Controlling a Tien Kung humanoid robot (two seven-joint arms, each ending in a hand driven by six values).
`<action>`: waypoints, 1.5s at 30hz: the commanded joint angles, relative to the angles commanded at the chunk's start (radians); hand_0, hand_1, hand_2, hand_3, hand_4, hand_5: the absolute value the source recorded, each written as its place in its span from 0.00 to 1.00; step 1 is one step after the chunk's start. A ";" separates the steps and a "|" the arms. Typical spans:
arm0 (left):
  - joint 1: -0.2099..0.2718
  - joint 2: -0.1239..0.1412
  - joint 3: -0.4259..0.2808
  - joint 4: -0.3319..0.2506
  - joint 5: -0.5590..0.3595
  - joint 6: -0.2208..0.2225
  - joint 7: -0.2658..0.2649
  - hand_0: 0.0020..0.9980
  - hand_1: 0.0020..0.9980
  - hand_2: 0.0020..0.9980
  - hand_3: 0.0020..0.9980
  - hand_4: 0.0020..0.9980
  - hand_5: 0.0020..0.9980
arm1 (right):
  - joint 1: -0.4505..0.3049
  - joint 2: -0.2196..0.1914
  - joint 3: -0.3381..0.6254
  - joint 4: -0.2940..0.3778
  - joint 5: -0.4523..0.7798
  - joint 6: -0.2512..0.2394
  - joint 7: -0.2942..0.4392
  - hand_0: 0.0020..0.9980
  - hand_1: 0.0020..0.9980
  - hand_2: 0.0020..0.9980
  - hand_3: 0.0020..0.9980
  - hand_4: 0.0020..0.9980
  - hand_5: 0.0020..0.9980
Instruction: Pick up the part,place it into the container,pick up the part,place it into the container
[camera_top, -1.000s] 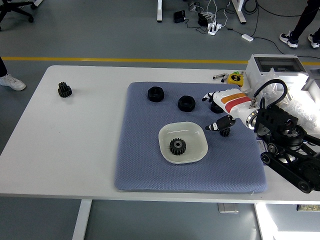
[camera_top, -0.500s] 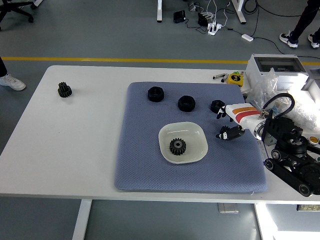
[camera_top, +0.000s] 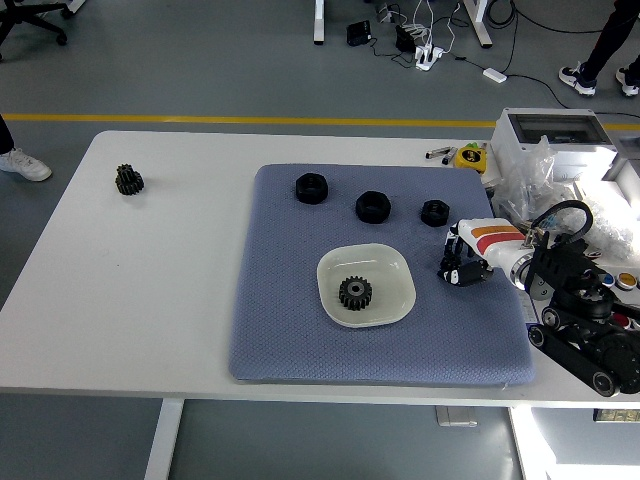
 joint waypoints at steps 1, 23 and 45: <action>0.000 0.000 0.001 0.000 -0.001 0.000 0.000 0.73 0.73 0.79 0.64 0.71 0.62 | 0.000 0.000 0.000 -0.003 0.004 -0.002 0.000 0.29 0.44 0.51 0.50 0.79 0.33; -0.004 0.000 0.007 0.000 -0.008 -0.002 -0.003 0.73 0.73 0.79 0.64 0.71 0.62 | -0.012 -0.016 0.011 0.001 0.020 -0.011 0.013 0.18 0.36 0.42 0.46 0.71 0.36; -0.002 0.003 0.011 0.001 -0.015 -0.001 -0.006 0.73 0.73 0.79 0.64 0.71 0.62 | -0.007 -0.051 0.054 0.368 -0.248 0.013 -0.023 0.12 0.28 0.38 0.45 0.70 0.35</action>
